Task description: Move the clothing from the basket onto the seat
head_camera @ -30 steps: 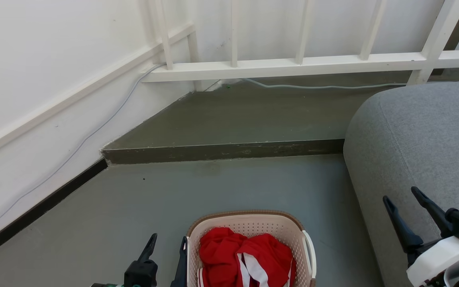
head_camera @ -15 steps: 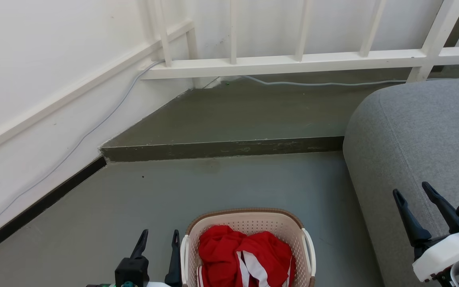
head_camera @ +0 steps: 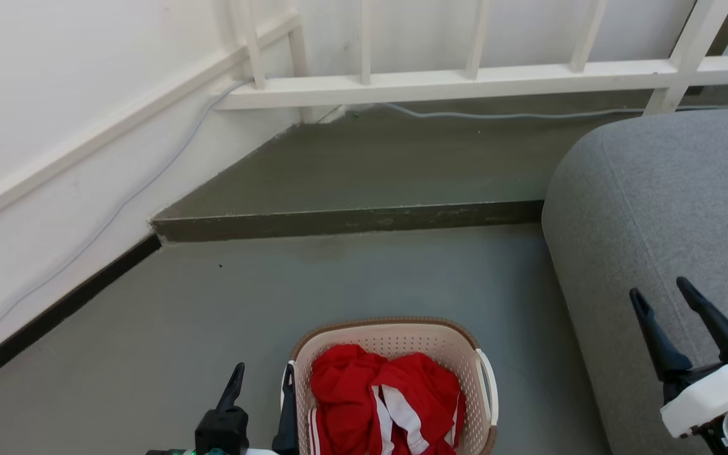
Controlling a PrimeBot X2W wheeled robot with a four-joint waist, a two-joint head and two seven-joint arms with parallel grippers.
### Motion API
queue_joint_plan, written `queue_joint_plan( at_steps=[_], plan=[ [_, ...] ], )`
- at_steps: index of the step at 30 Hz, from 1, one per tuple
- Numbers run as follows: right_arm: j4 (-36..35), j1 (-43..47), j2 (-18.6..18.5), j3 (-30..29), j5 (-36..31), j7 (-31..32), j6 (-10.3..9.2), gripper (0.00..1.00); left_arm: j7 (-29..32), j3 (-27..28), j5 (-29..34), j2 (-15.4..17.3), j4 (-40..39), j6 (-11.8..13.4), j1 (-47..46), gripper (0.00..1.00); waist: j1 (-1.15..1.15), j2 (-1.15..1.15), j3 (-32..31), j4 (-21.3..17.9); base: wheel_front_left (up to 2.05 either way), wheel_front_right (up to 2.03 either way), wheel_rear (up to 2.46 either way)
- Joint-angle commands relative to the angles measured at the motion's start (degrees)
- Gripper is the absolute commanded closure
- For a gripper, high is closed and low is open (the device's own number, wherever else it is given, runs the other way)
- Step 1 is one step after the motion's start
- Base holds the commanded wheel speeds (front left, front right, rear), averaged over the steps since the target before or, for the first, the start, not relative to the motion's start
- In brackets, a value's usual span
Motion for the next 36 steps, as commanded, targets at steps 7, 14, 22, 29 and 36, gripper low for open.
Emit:
queue_joint_plan(
  at_steps=[7,14,22,29,36],
  plan=[
    [-6.21,-0.58,-4.82,-1.67,2.00,-0.79,0.39,0.00,-0.78,-3.74,-1.28,0.10,-3.57,4.57,-2.69,0.00,0.00,0.00,5.59,-0.57,0.00,0.00,0.00],
    [-12.06,-0.42,-8.37,-4.78,4.40,-0.79,0.39,0.00,-0.78,-11.56,-2.31,0.10,-5.06,10.48,-6.64,0.00,0.00,0.00,12.64,-1.11,0.00,0.00,0.00],
    [-18.64,-1.09,-12.47,-8.51,7.21,-0.79,0.39,0.00,-0.78,-21.34,-4.81,0.10,-3.95,16.52,-14.75,0.00,0.00,0.00,21.37,-2.06,0.00,0.00,0.00],
    [-23.13,-2.01,-14.13,-11.53,8.57,-0.79,0.39,0.00,-0.78,-27.82,-7.50,0.10,-0.13,19.25,-22.44,0.00,0.00,0.00,27.92,-3.02,0.00,0.00,0.00],
    [-27.54,-3.47,-14.54,-14.09,9.66,-0.79,0.39,0.00,-0.78,-34.72,-11.17,0.10,4.94,21.00,-31.25,0.00,0.00,0.00,35.23,-4.20,0.00,0.00,0.00]
  ],
)
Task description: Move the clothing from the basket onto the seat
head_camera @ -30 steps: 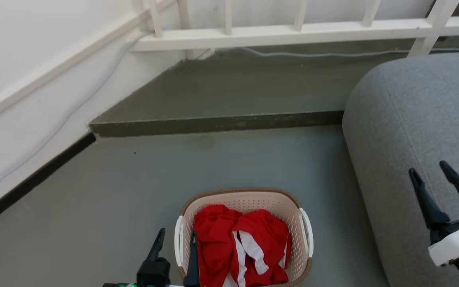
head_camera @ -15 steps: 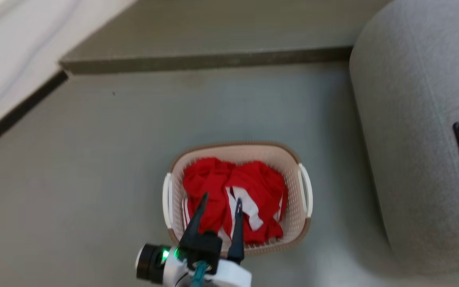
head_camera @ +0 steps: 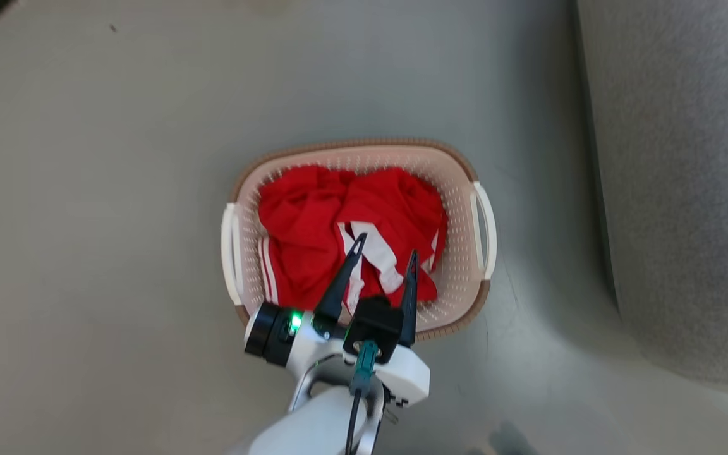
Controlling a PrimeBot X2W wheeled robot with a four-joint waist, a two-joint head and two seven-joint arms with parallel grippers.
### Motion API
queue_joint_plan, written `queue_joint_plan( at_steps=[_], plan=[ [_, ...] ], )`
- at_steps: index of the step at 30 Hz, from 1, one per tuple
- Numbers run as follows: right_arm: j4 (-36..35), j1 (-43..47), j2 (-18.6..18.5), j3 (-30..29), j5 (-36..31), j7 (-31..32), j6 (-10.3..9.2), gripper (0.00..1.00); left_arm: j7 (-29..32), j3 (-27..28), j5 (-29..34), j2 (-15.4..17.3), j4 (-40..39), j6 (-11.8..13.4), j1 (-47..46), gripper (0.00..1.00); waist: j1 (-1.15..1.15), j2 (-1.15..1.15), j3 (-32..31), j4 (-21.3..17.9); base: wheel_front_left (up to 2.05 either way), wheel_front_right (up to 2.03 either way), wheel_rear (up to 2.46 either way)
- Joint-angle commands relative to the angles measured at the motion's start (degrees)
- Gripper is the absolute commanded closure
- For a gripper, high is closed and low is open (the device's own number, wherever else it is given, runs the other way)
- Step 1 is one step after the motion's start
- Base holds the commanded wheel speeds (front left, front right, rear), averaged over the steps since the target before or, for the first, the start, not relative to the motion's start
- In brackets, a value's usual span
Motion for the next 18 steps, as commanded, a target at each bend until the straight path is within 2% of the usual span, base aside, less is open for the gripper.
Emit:
queue_joint_plan(
  at_steps=[1,7,12,18],
  plan=[
    [-1.69,0.18,-2.51,-0.16,0.47,-0.67,0.39,0.00,-0.54,0.40,-0.69,-0.18,-0.43,0.72,-1.23,0.00,0.00,0.00,3.38,-1.05,0.00,0.00,0.00],
    [-5.49,-2.42,-2.48,-1.66,1.43,-0.67,0.39,0.00,-0.54,-4.86,-5.19,-0.18,6.71,1.04,-9.68,0.00,0.00,0.00,10.16,-2.87,0.00,0.00,0.00],
    [-8.38,-5.77,-0.91,-0.58,1.88,-0.67,0.39,0.00,0.29,-11.70,-13.72,-0.18,16.69,0.04,-18.02,0.00,0.00,0.00,15.37,-5.68,0.00,0.00,0.00],
    [-9.46,-8.36,1.12,1.15,2.31,-0.67,0.39,0.00,9.06,-15.59,-17.85,-0.18,22.11,-0.68,-24.28,0.00,0.00,0.00,18.21,-8.23,0.00,0.00,0.00]
  ],
)
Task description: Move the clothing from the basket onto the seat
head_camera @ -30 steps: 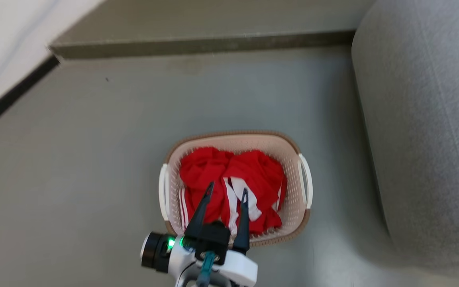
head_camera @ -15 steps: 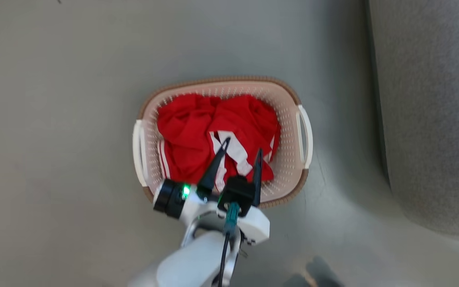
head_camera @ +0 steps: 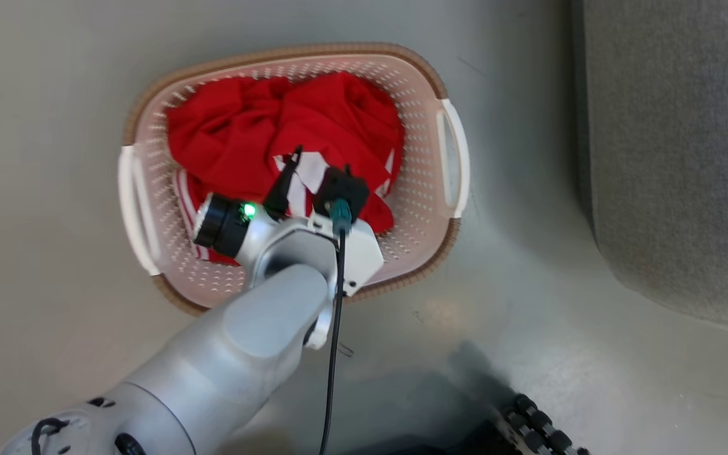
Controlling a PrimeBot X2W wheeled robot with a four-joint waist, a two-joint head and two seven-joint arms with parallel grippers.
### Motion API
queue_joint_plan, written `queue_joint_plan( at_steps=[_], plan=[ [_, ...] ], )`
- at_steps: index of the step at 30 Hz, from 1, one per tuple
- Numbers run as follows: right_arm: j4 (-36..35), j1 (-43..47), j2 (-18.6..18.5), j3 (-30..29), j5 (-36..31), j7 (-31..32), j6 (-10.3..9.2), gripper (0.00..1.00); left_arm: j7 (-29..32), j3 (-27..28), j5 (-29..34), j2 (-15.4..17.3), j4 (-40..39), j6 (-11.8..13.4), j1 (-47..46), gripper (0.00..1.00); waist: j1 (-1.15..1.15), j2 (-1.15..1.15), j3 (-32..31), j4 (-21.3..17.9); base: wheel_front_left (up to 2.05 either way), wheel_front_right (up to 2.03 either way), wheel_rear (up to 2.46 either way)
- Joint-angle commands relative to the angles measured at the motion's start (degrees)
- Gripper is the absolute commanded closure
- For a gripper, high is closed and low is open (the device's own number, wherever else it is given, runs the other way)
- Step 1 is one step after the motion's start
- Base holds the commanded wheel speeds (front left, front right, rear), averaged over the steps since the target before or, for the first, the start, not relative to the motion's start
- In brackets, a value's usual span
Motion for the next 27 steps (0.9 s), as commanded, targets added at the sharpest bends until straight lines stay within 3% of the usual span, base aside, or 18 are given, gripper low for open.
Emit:
queue_joint_plan(
  at_steps=[1,8,16,22,27],
  plan=[
    [-1.36,0.82,-0.94,0.74,0.57,-0.59,0.24,0.00,3.37,-0.01,-0.27,-0.38,0.42,-0.53,-0.93,0.00,0.00,0.00,1.99,-2.01,0.00,0.00,0.00],
    [-1.56,-0.51,0.73,1.97,1.00,-0.59,0.24,0.00,16.95,-0.33,6.96,-0.38,3.43,-2.94,-3.03,0.00,0.00,0.00,3.44,-3.83,0.00,0.00,0.00],
    [-1.57,-1.53,2.23,2.71,1.61,-0.59,0.24,0.00,27.84,-0.34,12.16,-0.38,4.20,0.28,-4.76,0.00,0.00,0.00,4.90,-5.70,0.00,0.00,0.00],
    [-1.50,-1.97,2.98,2.85,2.08,-0.59,0.24,0.00,31.83,-0.35,12.18,-0.38,5.10,2.02,-5.04,0.00,0.00,0.00,5.68,-6.78,0.00,0.00,0.00],
    [-1.30,-2.55,3.66,3.14,2.44,-0.59,0.24,0.00,31.65,-0.35,10.42,-0.38,5.80,3.66,-5.28,0.00,0.00,0.00,6.57,-7.84,0.00,0.00,0.00]
  ],
)
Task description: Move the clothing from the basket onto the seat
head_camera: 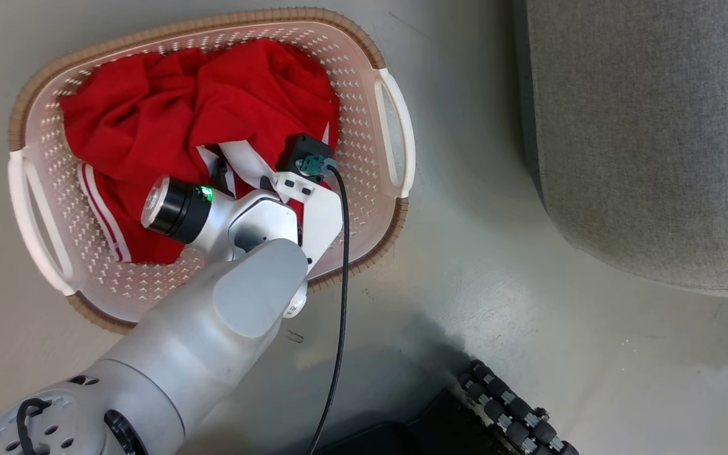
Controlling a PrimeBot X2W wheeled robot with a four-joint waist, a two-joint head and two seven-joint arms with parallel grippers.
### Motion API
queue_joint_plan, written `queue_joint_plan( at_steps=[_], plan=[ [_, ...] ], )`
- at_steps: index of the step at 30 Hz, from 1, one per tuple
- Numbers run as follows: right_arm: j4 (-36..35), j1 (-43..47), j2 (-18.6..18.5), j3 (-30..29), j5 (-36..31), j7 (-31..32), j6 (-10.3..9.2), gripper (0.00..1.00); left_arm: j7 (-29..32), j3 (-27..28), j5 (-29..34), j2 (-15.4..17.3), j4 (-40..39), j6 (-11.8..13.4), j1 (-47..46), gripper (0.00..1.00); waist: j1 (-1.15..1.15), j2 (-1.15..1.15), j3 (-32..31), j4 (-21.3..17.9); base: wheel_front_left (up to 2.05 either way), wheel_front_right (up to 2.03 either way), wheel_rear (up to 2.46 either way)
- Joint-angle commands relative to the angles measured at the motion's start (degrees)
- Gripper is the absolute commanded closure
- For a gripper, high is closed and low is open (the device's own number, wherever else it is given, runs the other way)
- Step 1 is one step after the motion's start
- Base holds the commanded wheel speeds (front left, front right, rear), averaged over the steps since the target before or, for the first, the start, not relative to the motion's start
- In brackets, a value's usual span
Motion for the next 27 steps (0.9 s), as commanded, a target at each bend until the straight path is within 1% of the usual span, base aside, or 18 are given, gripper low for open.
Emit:
queue_joint_plan(
  at_steps=[1,2,3,4,7,11,14,17,20,23,27],
  plan=[
    [-0.92,1.60,-1.10,0.35,0.64,-0.59,0.24,0.00,-0.48,0.38,-0.43,-0.79,-0.80,1.10,-0.40,0.00,0.00,0.00,0.30,-0.35,0.00,0.00,0.00],
    [-0.82,1.54,-0.97,0.33,0.73,-0.59,0.24,0.00,-1.19,0.38,-1.04,-0.79,-0.98,1.46,-0.45,0.20,0.00,0.00,0.45,-0.47,0.00,0.00,0.00],
    [-0.74,1.48,-0.86,0.33,0.77,-0.59,0.24,0.00,-2.15,0.38,-1.59,-0.79,-0.78,1.63,-0.55,0.72,0.00,0.00,0.60,-0.57,0.00,0.00,0.00],
    [-0.59,1.45,-0.76,0.34,0.79,-0.59,0.24,0.00,-2.87,0.38,-2.03,-0.79,-0.53,1.46,-0.56,1.00,0.00,0.00,0.66,-0.62,0.00,0.00,0.00],
    [0.04,1.42,-0.66,0.40,0.69,-0.59,0.24,0.00,-5.45,0.37,-3.30,-0.79,-0.80,1.34,-0.27,1.00,0.00,0.00,0.28,-0.41,0.00,0.00,0.00],
    [0.47,2.00,-1.18,0.19,0.65,-0.59,0.24,0.00,-10.58,0.39,-6.69,-0.79,-2.45,2.00,1.38,1.00,0.00,0.00,-1.84,0.59,0.00,0.00,0.00],
    [0.28,2.90,-2.10,-0.24,0.44,-0.59,0.24,0.00,-16.01,0.69,-10.00,-0.79,-4.60,2.28,3.19,1.00,0.00,0.00,-4.12,1.93,0.00,0.00,0.00],
    [0.08,4.20,-3.42,-0.52,0.03,-0.59,0.24,0.00,-22.72,1.06,-13.48,-0.79,-6.87,2.29,5.16,1.00,0.00,0.00,-6.89,3.62,0.00,0.00,0.00],
    [0.07,5.81,-4.89,-0.48,-0.58,-0.59,0.24,0.00,-29.05,1.27,-17.25,-0.79,-8.78,1.62,7.15,1.00,0.00,0.00,-9.98,5.43,0.00,0.00,0.00],
    [0.26,7.46,-6.02,-0.41,-1.01,-0.59,0.24,0.00,-34.80,1.08,-20.04,-0.79,-10.04,0.41,8.43,1.00,0.00,0.00,-13.15,7.03,0.00,0.00,0.00],
    [0.96,9.62,-7.10,-0.07,-1.55,-0.59,0.24,0.00,-38.27,0.66,-21.30,-0.79,-11.02,-1.14,9.19,1.00,0.00,0.00,-17.12,8.75,0.00,0.00,0.00]
  ],
)
